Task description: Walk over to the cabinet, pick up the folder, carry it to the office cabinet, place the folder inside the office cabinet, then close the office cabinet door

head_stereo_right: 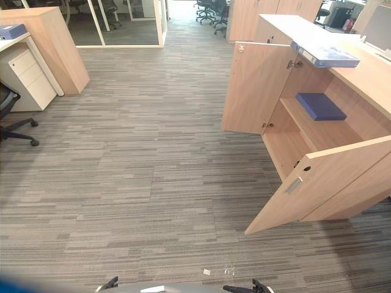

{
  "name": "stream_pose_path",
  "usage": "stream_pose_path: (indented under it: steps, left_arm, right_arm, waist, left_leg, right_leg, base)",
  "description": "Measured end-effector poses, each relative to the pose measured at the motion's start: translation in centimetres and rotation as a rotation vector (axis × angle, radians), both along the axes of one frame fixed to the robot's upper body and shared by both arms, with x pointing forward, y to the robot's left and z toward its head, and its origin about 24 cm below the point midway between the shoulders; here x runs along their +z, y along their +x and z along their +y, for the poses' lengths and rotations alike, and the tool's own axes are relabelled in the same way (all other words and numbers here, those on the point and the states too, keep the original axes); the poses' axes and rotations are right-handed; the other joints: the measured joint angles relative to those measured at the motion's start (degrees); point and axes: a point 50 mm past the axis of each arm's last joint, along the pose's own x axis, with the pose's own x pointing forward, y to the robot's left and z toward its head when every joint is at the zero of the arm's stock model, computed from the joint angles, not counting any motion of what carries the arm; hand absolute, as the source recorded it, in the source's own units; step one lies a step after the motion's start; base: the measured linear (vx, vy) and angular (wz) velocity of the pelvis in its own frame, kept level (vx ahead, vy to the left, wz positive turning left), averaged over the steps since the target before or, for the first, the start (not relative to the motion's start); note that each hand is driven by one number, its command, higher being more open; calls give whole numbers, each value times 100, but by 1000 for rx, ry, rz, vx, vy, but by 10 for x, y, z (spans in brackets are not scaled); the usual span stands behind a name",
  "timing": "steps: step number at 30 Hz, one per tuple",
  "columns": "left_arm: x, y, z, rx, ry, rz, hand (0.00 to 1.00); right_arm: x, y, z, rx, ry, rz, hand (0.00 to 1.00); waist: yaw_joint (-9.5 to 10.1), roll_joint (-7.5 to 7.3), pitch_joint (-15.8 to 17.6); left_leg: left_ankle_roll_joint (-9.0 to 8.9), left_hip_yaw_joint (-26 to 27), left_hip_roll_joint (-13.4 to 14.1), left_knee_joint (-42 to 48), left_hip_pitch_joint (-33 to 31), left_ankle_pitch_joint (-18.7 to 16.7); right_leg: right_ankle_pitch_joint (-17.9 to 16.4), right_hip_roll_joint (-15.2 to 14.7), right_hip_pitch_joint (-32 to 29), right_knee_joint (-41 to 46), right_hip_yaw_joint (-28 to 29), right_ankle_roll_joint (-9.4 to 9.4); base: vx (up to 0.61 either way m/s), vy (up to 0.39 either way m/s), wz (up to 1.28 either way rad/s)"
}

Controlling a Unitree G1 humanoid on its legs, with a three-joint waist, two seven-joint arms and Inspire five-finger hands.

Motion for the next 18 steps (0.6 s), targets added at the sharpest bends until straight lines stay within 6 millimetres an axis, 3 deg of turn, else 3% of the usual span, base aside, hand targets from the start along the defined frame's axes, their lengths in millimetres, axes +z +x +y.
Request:
stream_pose_path:
  steps: [10,18]
  left_arm:
    - [1,3,0,1,-9,-28,100]
    - [3,10,3,-112,56,-30,100]
  right_arm:
    - [0,1,0,-33,8,-9,100]
    - [0,2,3,-38,11,-14,100]
  waist:
    - [-1,-16,114]
    - [-1,-98,182]
  left_leg:
    - [47,18,4,-309,148,203]
    - [61,24,3,-419,196,253]
  right_leg:
    - [-5,11,15,-16,-70,51]
    - [29,18,34,-101,-91,-1]
  base:
    - [-22,-5,0]
    - [-12,-2,0]
